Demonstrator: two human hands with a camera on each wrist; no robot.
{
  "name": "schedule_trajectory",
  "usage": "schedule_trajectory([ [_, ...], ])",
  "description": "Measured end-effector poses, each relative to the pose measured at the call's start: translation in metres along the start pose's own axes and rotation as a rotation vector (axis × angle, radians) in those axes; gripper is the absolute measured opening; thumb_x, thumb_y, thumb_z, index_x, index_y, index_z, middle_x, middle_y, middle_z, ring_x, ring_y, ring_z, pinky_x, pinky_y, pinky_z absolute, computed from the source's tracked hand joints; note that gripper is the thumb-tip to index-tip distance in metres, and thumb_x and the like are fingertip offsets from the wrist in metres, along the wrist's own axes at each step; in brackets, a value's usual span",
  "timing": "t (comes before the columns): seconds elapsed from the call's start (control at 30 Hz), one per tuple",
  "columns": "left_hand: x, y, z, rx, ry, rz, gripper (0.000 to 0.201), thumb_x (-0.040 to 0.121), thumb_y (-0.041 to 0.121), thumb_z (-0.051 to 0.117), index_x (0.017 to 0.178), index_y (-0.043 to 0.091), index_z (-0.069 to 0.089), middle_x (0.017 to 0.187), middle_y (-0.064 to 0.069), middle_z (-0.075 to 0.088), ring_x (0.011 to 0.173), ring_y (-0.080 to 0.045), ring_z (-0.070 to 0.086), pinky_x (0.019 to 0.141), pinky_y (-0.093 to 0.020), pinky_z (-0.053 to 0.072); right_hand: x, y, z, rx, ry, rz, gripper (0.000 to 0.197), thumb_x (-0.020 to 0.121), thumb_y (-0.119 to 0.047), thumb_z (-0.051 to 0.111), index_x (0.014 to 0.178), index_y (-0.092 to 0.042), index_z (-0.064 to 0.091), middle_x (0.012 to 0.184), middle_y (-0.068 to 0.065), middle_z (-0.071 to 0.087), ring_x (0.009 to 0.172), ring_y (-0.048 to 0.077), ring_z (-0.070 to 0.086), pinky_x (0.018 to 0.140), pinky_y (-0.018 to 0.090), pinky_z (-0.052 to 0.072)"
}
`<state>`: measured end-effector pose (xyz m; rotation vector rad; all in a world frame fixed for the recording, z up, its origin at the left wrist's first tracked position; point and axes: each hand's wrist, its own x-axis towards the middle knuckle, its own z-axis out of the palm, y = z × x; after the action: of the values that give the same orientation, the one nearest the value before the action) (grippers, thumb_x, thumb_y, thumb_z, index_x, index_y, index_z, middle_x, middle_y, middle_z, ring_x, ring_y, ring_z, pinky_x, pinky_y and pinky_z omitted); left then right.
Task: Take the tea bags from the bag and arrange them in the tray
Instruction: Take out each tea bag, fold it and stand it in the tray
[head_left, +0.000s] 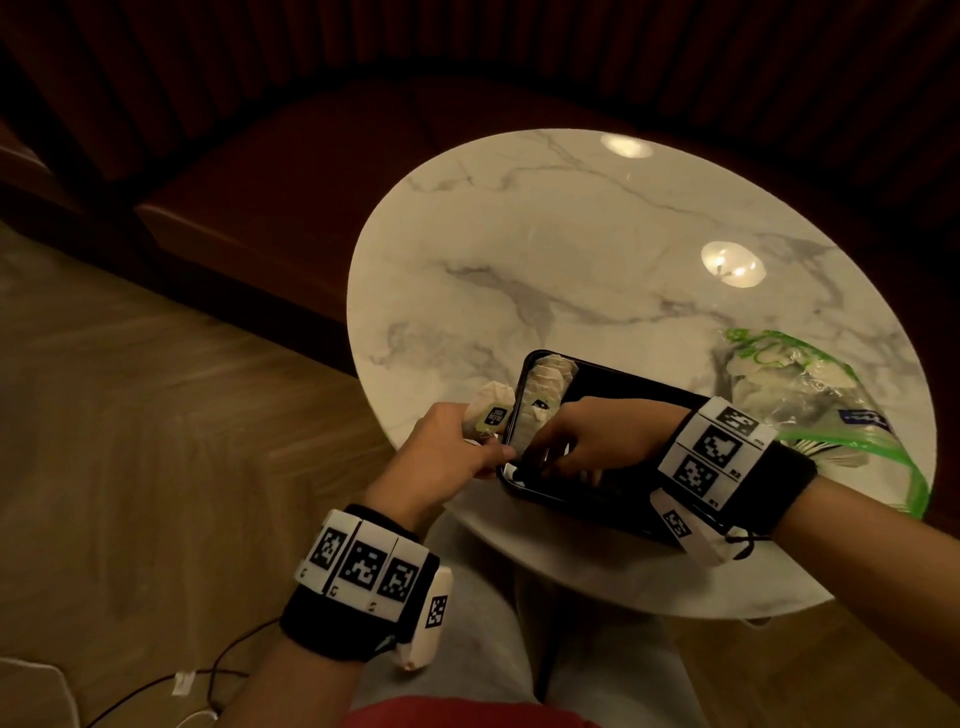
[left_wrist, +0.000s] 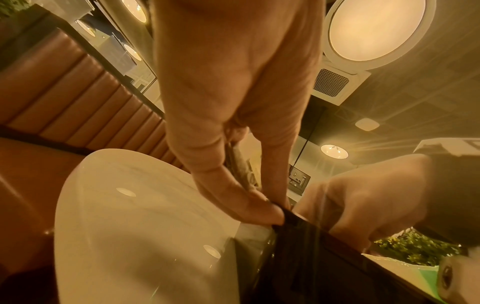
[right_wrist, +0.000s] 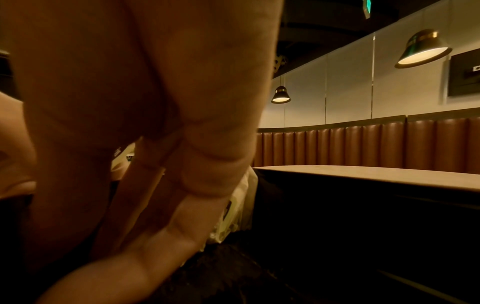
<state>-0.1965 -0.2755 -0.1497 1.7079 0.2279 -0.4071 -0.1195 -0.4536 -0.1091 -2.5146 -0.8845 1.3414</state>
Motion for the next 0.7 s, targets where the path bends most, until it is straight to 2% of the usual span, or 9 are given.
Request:
schedule_trajectory([
  [0.1, 0.000, 0.000, 0.001, 0.000, -0.004, 0.003, 0.017, 0.084, 0.000, 0.071, 0.089, 0.016, 0.071, 0.092, -0.015, 0.074, 0.092, -0.032, 0.070, 0.084, -0.045, 0.059, 0.002, -0.001, -0.001, -0.022, 0.000, 0.003, 0.037, 0.095, -0.019, 0.055, 0.130, -0.029, 0.060, 0.102, -0.009, 0.068, 0.067, 0.000, 0.064, 0.059, 0.005, 0.047],
  [0.2, 0.000, 0.000, 0.001, -0.006, -0.005, -0.002, 0.014, 0.085, -0.001, 0.069, 0.092, 0.011, 0.070, 0.094, -0.018, 0.073, 0.089, -0.029, 0.070, 0.082, -0.041, 0.059, 0.003, -0.003, 0.000, -0.058, -0.004, 0.006, 0.038, 0.095, -0.018, 0.054, 0.131, -0.029, 0.060, 0.111, -0.005, 0.069, 0.064, -0.004, 0.060, 0.060, 0.005, 0.047],
  [0.23, -0.001, 0.000, 0.001, -0.006, -0.006, 0.001, 0.013, 0.085, -0.002, 0.069, 0.093, 0.009, 0.070, 0.094, -0.019, 0.072, 0.087, -0.027, 0.070, 0.082, -0.040, 0.060, 0.003, -0.002, 0.000, -0.081, 0.007, 0.006, 0.038, 0.095, -0.018, 0.054, 0.131, -0.030, 0.060, 0.113, -0.005, 0.069, 0.068, -0.002, 0.061, 0.064, 0.007, 0.049],
  [0.3, -0.001, 0.000, 0.001, -0.007, -0.013, 0.011, 0.012, 0.086, -0.002, 0.068, 0.090, 0.009, 0.070, 0.091, -0.019, 0.072, 0.083, -0.023, 0.068, 0.080, -0.038, 0.059, 0.004, 0.000, -0.001, -0.128, 0.053, 0.004, 0.037, 0.094, -0.020, 0.054, 0.128, -0.032, 0.062, 0.111, -0.004, 0.071, 0.082, 0.010, 0.067, 0.077, 0.024, 0.056],
  [0.37, -0.002, 0.001, 0.001, -0.010, -0.023, 0.021, 0.018, 0.087, -0.004, 0.067, 0.084, 0.014, 0.069, 0.085, -0.013, 0.071, 0.079, -0.020, 0.066, 0.077, -0.035, 0.058, 0.005, 0.003, -0.001, -0.123, 0.096, 0.009, 0.034, 0.094, -0.023, 0.054, 0.125, -0.033, 0.064, 0.102, -0.001, 0.074, 0.082, 0.018, 0.070, 0.080, 0.039, 0.058],
  [0.43, -0.003, 0.002, 0.001, -0.010, -0.028, 0.024, 0.024, 0.087, -0.005, 0.066, 0.081, 0.018, 0.068, 0.082, -0.008, 0.070, 0.079, -0.018, 0.066, 0.077, -0.033, 0.058, 0.003, 0.003, 0.000, -0.120, 0.096, 0.011, 0.034, 0.094, -0.024, 0.054, 0.124, -0.035, 0.065, 0.097, -0.002, 0.074, 0.074, 0.016, 0.070, 0.078, 0.039, 0.059],
  [0.57, -0.004, 0.005, 0.000, -0.007, -0.036, 0.027, 0.025, 0.087, -0.004, 0.066, 0.081, 0.020, 0.067, 0.083, -0.007, 0.070, 0.078, -0.017, 0.066, 0.073, -0.027, 0.059, 0.004, -0.001, 0.002, -0.147, 0.048, 0.018, 0.032, 0.095, -0.026, 0.053, 0.123, -0.036, 0.065, 0.098, -0.007, 0.071, 0.057, -0.004, 0.058, 0.083, 0.030, 0.056],
  [0.63, -0.005, 0.005, 0.001, -0.001, -0.033, 0.031, 0.024, 0.087, -0.004, 0.066, 0.082, 0.020, 0.067, 0.089, -0.015, 0.072, 0.080, -0.020, 0.067, 0.076, -0.032, 0.059, 0.009, 0.003, 0.004, -0.162, 0.046, 0.050, 0.026, 0.094, -0.030, 0.056, 0.117, -0.029, 0.068, 0.101, -0.004, 0.072, 0.065, -0.001, 0.062, 0.085, 0.032, 0.056],
  [0.7, -0.005, 0.004, 0.001, 0.003, -0.029, 0.035, 0.022, 0.087, -0.004, 0.066, 0.083, 0.018, 0.068, 0.095, -0.022, 0.072, 0.083, -0.024, 0.067, 0.081, -0.040, 0.058, 0.013, 0.008, 0.005, -0.155, 0.070, 0.093, 0.026, 0.090, -0.033, 0.060, 0.110, -0.019, 0.069, 0.099, 0.003, 0.073, 0.080, 0.015, 0.068, 0.084, 0.039, 0.056],
])
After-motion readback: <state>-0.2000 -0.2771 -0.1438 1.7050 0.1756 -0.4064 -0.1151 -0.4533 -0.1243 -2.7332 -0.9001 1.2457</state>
